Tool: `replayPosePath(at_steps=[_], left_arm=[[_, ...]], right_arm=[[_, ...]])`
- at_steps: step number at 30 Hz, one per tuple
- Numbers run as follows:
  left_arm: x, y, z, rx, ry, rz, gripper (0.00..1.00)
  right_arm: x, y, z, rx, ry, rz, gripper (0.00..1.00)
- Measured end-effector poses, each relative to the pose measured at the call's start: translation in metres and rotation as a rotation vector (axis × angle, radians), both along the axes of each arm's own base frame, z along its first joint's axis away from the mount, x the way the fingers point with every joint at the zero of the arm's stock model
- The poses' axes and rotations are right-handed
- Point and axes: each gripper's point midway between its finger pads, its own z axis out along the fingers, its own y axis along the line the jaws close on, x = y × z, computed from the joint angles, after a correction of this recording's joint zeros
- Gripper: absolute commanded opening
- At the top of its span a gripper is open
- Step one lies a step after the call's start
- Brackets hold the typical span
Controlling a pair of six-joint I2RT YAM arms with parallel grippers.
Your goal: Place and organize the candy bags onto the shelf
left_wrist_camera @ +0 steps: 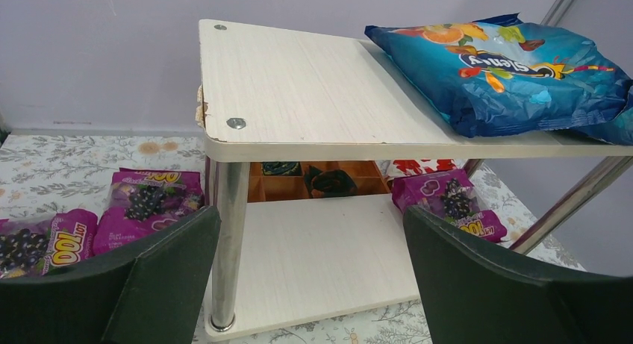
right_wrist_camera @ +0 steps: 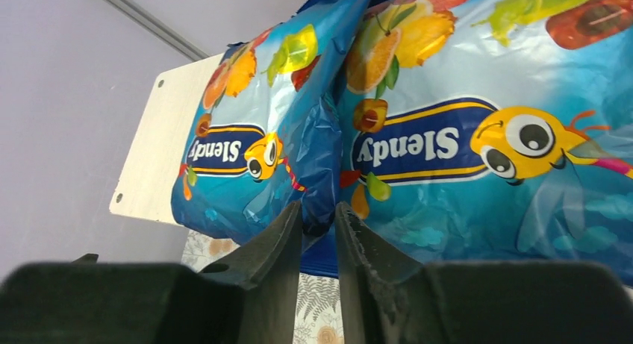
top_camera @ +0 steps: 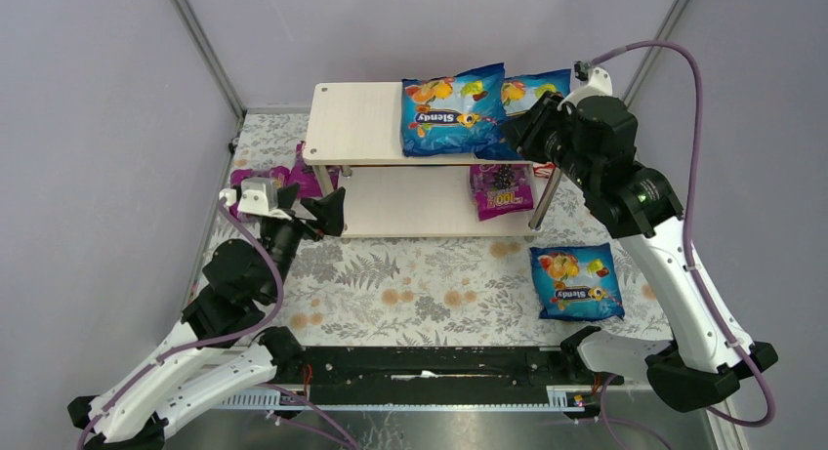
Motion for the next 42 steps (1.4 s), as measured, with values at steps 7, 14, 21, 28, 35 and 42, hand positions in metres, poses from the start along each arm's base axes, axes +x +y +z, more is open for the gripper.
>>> replayPosePath(at_steps=[7,14,21,28,35,42], left_arm=[[0.002,-0.003,-0.002,0.007,0.007,-0.007,0.97],[0.005,-0.006,-0.006,0.013,0.018,-0.009,0.97],[0.006,-0.005,-0.005,0.012,0.018,-0.006,0.97],[0.006,-0.003,-0.005,0.007,0.018,0.001,0.98],[0.009,-0.003,-0.006,0.0,0.025,0.003,0.98],[0.009,-0.003,-0.006,-0.01,0.028,0.002,0.98]], right_arm=[[-0.003,-0.008,-0.015,-0.056,0.024,-0.017,0.27],[-0.006,-0.017,-0.024,-0.106,0.039,-0.033,0.53],[-0.05,-0.036,-0.019,-0.137,-0.029,0.024,1.0],[-0.128,-0.087,-0.046,-0.137,-0.047,-0.018,1.0],[-0.144,-0.109,-0.154,-0.048,0.172,-0.186,1.0],[-0.135,-0.122,-0.284,-0.156,0.487,-0.383,1.0]])
